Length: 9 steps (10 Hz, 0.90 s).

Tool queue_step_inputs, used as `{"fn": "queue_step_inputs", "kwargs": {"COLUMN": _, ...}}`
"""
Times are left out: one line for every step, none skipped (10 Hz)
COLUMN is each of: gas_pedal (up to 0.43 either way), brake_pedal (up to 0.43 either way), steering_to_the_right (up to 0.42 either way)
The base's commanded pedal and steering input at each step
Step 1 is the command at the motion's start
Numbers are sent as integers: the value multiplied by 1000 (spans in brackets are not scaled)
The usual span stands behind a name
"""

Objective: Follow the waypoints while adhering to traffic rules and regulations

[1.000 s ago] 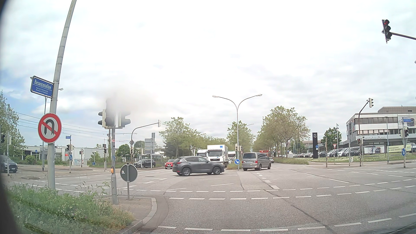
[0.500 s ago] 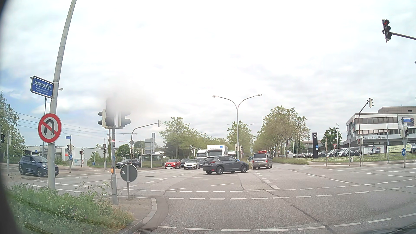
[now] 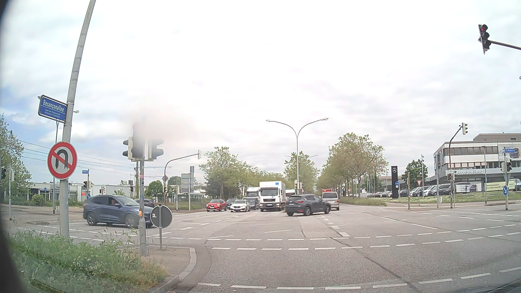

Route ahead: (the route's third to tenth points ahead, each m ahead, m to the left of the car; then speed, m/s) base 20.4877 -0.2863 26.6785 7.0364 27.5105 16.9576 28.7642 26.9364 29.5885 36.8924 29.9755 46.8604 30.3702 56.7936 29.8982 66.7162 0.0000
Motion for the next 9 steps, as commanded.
{"fn": "queue_step_inputs", "kwargs": {"gas_pedal": 0, "brake_pedal": 280, "steering_to_the_right": -6}}
{"fn": "queue_step_inputs", "kwargs": {"gas_pedal": 0, "brake_pedal": 280, "steering_to_the_right": -6}}
{"fn": "queue_step_inputs", "kwargs": {"gas_pedal": 0, "brake_pedal": 280, "steering_to_the_right": -6}}
{"fn": "queue_step_inputs", "kwargs": {"gas_pedal": 0, "brake_pedal": 280, "steering_to_the_right": -6}}
{"fn": "queue_step_inputs", "kwargs": {"gas_pedal": 0, "brake_pedal": 287, "steering_to_the_right": -6}}
{"fn": "queue_step_inputs", "kwargs": {"gas_pedal": 0, "brake_pedal": 280, "steering_to_the_right": -6}}
{"fn": "queue_step_inputs", "kwargs": {"gas_pedal": 0, "brake_pedal": 274, "steering_to_the_right": -6}}
{"fn": "queue_step_inputs", "kwargs": {"gas_pedal": 0, "brake_pedal": 287, "steering_to_the_right": -6}}
{"fn": "queue_step_inputs", "kwargs": {"gas_pedal": 0, "brake_pedal": 280, "steering_to_the_right": -6}}
